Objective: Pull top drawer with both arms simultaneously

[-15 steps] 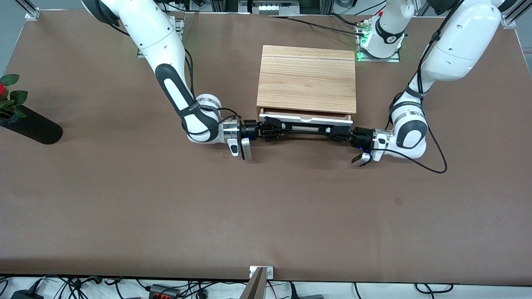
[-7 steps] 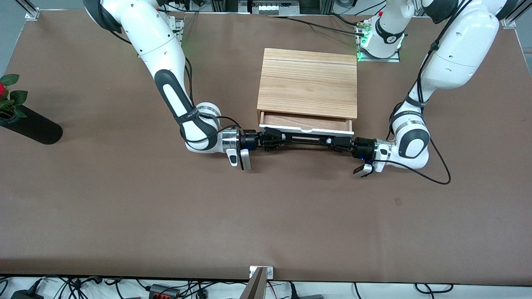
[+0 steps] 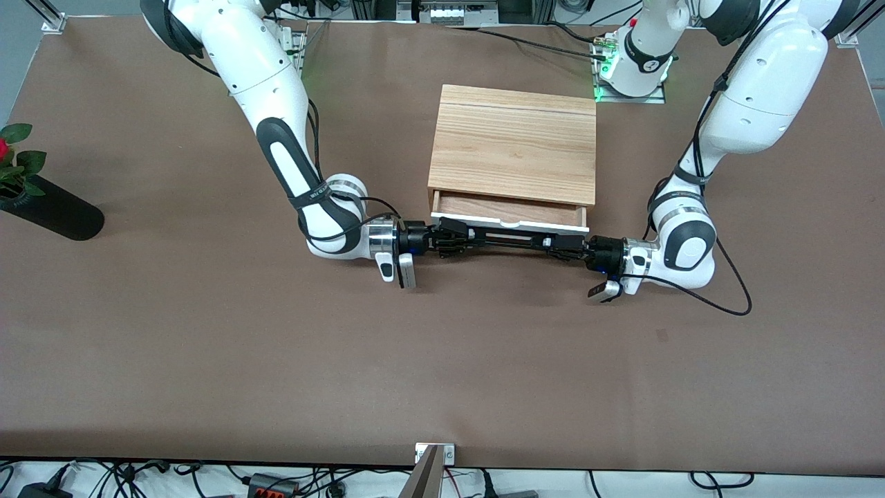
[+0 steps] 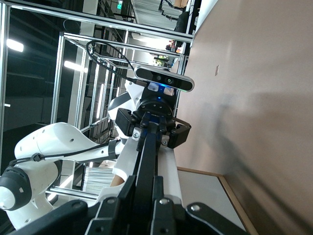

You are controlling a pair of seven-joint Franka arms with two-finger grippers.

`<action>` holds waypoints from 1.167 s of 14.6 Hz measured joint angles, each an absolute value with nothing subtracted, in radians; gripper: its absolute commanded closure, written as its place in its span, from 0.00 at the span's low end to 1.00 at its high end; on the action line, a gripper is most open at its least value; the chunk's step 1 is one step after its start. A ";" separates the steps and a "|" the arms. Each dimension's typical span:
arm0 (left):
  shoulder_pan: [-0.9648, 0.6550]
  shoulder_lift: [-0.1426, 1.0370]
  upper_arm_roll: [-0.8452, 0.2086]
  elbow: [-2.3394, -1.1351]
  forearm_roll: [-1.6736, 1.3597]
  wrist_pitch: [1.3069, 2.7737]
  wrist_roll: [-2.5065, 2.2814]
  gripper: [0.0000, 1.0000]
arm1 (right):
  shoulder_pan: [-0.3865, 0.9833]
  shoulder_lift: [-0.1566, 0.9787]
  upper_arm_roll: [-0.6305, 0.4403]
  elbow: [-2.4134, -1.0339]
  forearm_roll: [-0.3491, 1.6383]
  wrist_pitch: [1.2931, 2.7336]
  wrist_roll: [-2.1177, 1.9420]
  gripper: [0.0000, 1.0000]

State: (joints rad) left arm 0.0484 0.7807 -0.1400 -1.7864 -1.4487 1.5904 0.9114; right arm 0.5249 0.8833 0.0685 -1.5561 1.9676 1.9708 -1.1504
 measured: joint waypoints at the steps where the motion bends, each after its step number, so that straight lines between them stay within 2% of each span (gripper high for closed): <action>1: 0.048 0.781 -0.140 -1.786 -1.449 1.590 0.911 0.99 | 0.526 0.883 0.068 -1.555 1.968 1.972 -1.149 1.00; 17: 0.050 0.782 -0.137 -1.783 -1.449 1.589 0.910 0.99 | 0.529 0.884 0.068 -1.548 1.968 1.987 -1.145 1.00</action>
State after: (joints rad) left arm 0.0501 0.7818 -0.1374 -1.7831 -1.4487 1.5888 0.9098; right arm 0.5294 0.8837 0.0681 -1.5482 1.9684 1.9869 -1.1451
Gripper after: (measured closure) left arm 0.815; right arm 0.811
